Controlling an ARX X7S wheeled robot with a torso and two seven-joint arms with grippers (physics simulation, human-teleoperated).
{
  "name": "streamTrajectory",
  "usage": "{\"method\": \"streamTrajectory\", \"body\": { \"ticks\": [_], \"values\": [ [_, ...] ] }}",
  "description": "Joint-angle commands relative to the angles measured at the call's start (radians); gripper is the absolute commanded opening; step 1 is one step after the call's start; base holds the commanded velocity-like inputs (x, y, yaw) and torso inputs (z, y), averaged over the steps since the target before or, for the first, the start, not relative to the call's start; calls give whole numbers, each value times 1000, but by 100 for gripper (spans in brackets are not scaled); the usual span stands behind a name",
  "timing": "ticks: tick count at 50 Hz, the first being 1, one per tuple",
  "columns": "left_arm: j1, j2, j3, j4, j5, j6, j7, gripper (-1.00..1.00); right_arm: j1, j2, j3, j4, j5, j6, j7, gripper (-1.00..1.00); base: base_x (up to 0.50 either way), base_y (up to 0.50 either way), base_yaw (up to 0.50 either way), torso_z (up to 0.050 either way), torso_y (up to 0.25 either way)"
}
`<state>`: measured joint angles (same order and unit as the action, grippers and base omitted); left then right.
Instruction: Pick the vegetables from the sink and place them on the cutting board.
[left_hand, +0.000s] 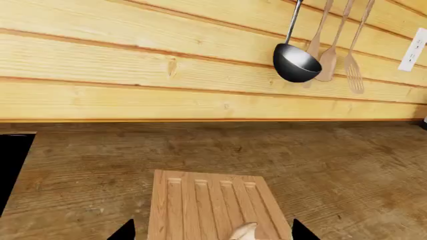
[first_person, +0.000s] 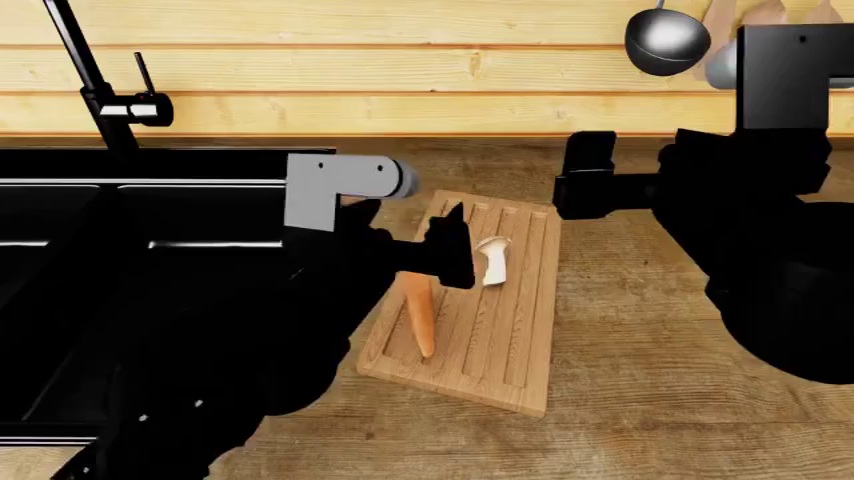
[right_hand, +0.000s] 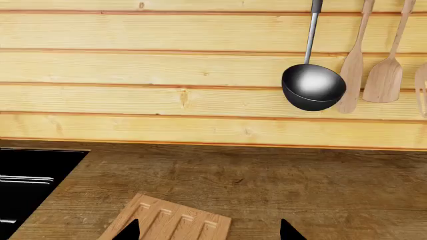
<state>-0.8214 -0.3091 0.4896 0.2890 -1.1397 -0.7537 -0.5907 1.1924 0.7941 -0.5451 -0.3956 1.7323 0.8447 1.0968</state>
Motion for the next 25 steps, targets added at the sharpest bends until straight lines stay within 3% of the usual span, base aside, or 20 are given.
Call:
{"method": "streamTrajectory", "body": {
  "ticks": [1,11,16,25],
  "values": [
    [-50,-67,-97,207,-61,0,-113,100,-16,42,39,-53,24,-29,8,100,0,0,0,0,0],
    [-55,-188,-218,431,-105,22,-221,100,-104,133,119,-221,62,-100,44,100,0,0,0,0,0],
    [4,-260,-292,546,-120,49,-279,100,-186,173,164,-342,13,-149,59,100,0,0,0,0,0],
    [213,-332,-410,675,16,183,-199,100,-326,199,248,-597,-148,-233,96,100,0,0,0,0,0]
  ]
}}
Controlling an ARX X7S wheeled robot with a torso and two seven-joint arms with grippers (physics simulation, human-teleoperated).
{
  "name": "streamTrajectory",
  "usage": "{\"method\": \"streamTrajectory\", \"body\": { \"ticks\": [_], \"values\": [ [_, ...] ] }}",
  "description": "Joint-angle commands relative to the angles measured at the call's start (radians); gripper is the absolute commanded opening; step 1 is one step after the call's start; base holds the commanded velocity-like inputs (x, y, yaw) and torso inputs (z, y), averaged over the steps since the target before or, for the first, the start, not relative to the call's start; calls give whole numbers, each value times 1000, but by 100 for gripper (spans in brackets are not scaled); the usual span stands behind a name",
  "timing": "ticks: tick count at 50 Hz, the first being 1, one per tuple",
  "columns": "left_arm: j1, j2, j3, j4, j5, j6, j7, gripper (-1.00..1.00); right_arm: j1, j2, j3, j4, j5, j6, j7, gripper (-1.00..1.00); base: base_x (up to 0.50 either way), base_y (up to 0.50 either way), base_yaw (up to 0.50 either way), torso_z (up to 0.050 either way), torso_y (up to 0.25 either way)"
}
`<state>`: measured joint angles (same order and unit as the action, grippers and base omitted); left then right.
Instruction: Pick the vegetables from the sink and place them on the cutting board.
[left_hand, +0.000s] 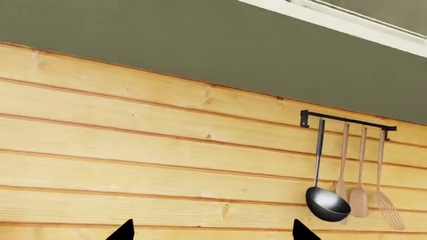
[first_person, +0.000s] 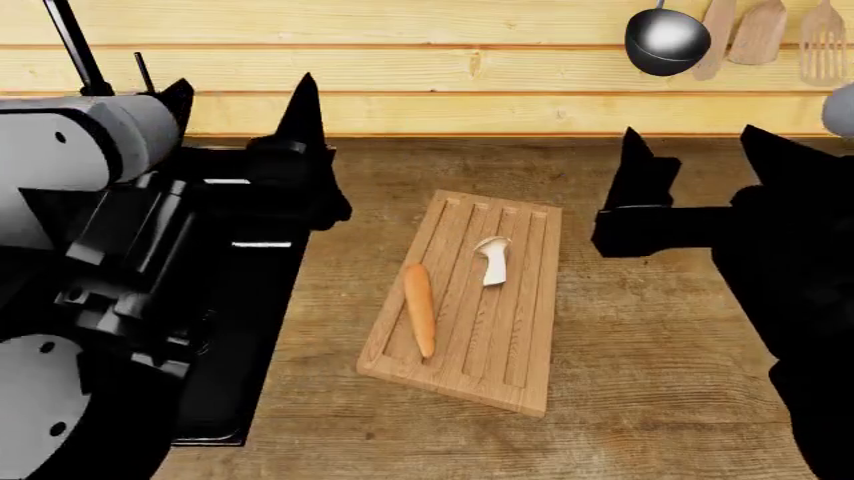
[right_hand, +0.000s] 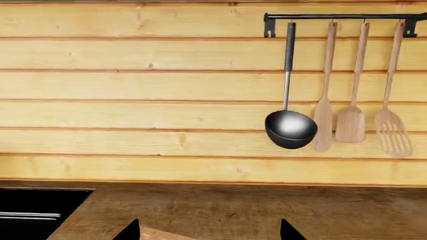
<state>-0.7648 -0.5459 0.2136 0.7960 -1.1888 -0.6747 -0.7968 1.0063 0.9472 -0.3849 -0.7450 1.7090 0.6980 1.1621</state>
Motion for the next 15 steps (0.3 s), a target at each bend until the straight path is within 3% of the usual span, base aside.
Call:
{"method": "streamTrajectory", "body": {
  "ticks": [1,3,5,11,15],
  "values": [
    [177,-100,-147,173,74,118,18,100,-167,48,99,-273,-154,-97,31,100,0,0,0,0,0],
    [215,-104,-165,182,98,145,39,100,-211,51,107,-302,-210,-122,19,100,0,0,0,0,0],
    [251,-103,-176,193,130,174,70,100,-217,99,1,-302,-310,-233,-15,100,0,0,0,0,0],
    [290,-98,-180,206,164,210,104,100,116,308,-788,-302,-628,-710,55,100,0,0,0,0,0],
    [295,-97,-182,201,167,219,101,100,301,350,-1164,-302,-783,-892,127,100,0,0,0,0,0]
  ]
}}
